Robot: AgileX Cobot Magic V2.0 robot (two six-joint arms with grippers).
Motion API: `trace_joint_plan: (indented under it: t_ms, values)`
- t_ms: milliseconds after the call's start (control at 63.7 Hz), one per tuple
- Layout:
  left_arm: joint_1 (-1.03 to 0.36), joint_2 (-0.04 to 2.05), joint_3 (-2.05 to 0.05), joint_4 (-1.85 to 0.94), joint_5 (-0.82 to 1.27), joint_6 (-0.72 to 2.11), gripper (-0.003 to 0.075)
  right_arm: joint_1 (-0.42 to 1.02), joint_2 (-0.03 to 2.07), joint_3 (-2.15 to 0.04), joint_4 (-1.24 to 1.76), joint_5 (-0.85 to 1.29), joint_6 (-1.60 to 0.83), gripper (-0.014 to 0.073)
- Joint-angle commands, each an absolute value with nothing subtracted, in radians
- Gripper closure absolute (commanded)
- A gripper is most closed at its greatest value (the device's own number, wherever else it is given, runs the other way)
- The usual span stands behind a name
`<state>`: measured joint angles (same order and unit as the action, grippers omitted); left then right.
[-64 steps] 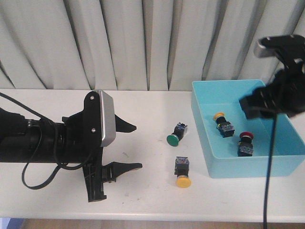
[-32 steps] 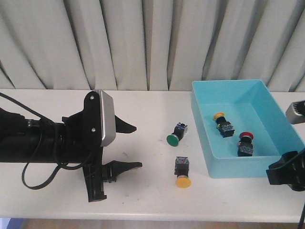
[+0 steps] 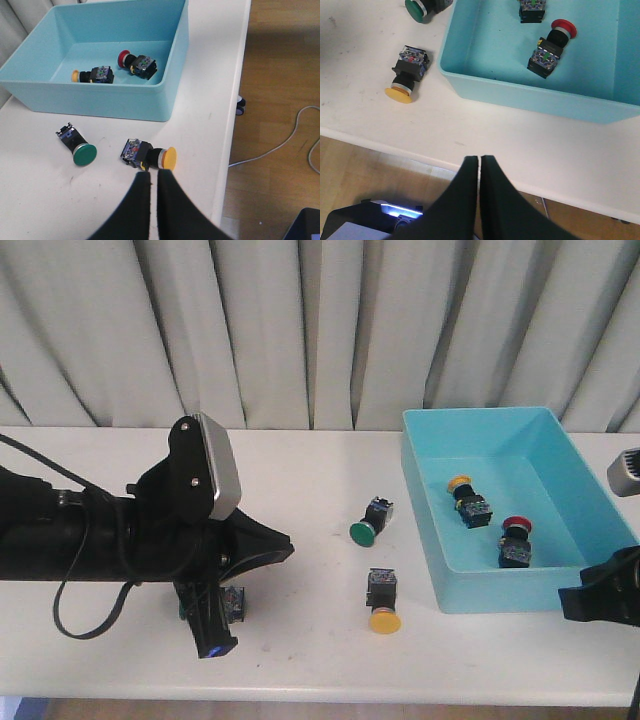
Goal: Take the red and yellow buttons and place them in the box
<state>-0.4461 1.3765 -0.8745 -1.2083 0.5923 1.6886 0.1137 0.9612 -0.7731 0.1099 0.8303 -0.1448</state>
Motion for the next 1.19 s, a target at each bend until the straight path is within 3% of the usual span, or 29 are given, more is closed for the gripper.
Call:
trace_joint_plan:
  t_ms: [0, 863, 1020, 1177]
  values:
    - [-0.448, 1.349, -0.9, -1.261, 0.588, 1.659, 0.0728, 0.115, 0.949, -0.8, 0.11, 0.787, -0.151, 0.0601]
    - [-0.448, 1.349, -0.9, -1.261, 0.573, 1.642, 0.0727, 0.115, 0.949, -0.8, 0.11, 0.828, -0.151, 0.0601]
    - [-0.448, 1.299, -0.9, -1.118, 0.422, 1.349, 0.0727, 0.115, 0.949, -0.8, 0.11, 0.828, -0.151, 0.0601]
    - [-0.447, 1.202, -0.898, -0.667, 0.324, 0.856, 0.0727, 0.115, 0.949, -0.8, 0.11, 0.828, -0.151, 0.0601]
